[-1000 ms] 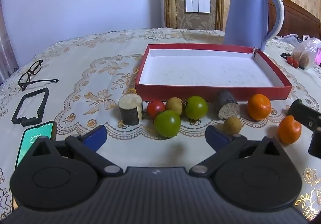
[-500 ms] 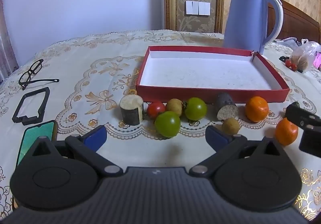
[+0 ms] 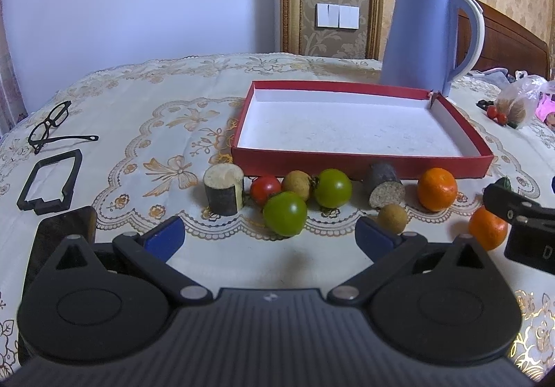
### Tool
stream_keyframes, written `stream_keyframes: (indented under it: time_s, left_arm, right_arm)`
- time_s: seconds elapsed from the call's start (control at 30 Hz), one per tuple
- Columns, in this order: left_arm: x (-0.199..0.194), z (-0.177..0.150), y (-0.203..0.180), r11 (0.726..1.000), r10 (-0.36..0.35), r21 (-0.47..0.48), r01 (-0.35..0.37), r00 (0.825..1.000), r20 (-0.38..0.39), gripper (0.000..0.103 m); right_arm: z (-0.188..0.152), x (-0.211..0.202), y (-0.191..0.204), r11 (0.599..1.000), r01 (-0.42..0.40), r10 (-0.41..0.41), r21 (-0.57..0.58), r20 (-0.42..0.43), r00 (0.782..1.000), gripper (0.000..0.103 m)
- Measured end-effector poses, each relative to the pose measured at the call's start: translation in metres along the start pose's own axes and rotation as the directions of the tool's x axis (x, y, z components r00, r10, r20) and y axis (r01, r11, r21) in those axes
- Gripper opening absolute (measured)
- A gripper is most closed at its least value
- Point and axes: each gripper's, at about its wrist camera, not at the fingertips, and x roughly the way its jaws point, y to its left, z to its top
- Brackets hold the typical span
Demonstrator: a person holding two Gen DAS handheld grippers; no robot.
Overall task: Organize fruits
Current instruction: 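Move the left tool toward the large green tomato in front of the tray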
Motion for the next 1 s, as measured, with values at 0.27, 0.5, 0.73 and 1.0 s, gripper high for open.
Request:
stream_keyframes:
  time_s: [0.27, 0.5, 0.73, 1.0]
  left_arm:
    - [-0.007, -0.007, 0.01, 0.998, -0.054, 0.015, 0.054, 0.998, 0.014, 0.103]
    - [-0.007, -0.018, 0.024, 0.998, -0.044, 0.044, 0.043, 0.999, 0.01, 0.103]
    - [0.005, -0.011, 0.033, 0.999, -0.032, 0.005, 0.032, 0.999, -0.01, 0.103]
    - [0.025, -0.004, 0.026, 0.999, 0.012, -0.041, -0.014, 0.999, -0.039, 0.103]
  right_arm:
    - [-0.003, -0.009, -0.006, 1.0, -0.027, 0.027, -0.001, 0.037, 0.999, 0.103]
    - [-0.014, -0.017, -0.018, 0.998, -0.067, 0.068, -0.005, 0.057, 0.996, 0.103]
    - [-0.018, -0.013, -0.022, 0.994, -0.107, 0.107, -0.001, 0.046, 0.993, 0.103]
    - [-0.016, -0.002, -0.028, 0.995, -0.101, 0.101, 0.023, 0.027, 0.995, 0.103]
